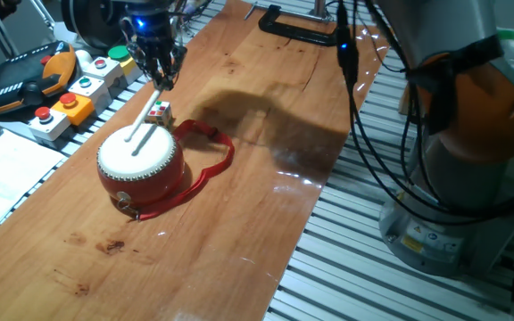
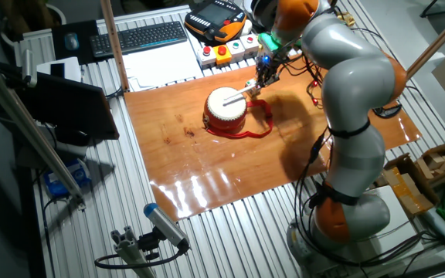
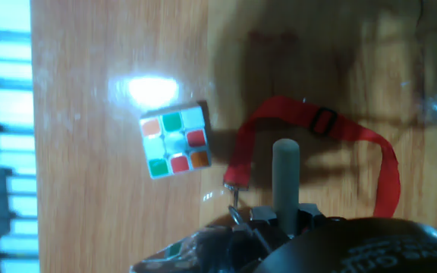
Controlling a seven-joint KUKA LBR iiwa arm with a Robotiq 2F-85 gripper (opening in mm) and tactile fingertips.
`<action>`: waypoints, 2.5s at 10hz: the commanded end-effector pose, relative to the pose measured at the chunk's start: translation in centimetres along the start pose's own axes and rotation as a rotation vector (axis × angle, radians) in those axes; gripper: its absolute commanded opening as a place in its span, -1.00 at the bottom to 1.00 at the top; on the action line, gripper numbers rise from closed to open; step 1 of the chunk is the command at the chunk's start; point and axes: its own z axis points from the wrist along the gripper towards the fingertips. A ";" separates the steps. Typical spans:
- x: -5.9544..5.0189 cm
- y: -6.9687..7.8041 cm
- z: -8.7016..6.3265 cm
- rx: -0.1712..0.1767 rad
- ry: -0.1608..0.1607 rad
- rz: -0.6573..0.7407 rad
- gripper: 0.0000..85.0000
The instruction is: Play the drum
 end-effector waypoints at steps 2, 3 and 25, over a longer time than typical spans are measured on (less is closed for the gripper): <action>-0.1 0.0 0.0 -0.033 -0.083 -0.017 -0.98; -0.1 0.1 0.0 -0.042 -0.094 -0.017 -0.98; 0.3 -0.3 -0.1 -0.124 -0.069 0.145 -0.98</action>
